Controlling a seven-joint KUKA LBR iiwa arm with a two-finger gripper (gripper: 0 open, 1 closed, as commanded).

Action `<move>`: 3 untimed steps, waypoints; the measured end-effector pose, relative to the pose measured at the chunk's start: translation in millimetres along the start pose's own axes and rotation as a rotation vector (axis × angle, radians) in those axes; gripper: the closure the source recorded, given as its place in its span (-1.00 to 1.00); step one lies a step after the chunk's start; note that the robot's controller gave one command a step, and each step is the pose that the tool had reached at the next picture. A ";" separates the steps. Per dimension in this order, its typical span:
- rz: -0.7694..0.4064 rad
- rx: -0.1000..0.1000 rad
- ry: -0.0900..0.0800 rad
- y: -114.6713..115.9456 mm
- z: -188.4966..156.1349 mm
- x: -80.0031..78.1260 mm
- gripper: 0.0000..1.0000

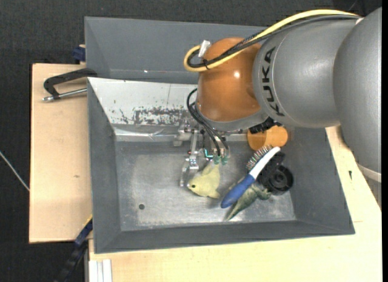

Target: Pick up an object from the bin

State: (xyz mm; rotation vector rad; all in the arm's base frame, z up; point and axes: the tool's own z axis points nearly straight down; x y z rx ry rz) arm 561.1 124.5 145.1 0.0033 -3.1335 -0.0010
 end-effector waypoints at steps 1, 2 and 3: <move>-0.247 0.000 -0.008 -104.9 69.0 20.4 -1.00; -0.250 0.000 -0.010 -103.1 68.0 19.7 1.00; -0.300 0.003 -0.024 -111.9 -80.2 14.7 1.00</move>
Offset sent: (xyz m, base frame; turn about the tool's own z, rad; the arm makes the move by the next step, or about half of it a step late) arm -0.0212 -0.1042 -0.0691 -0.2515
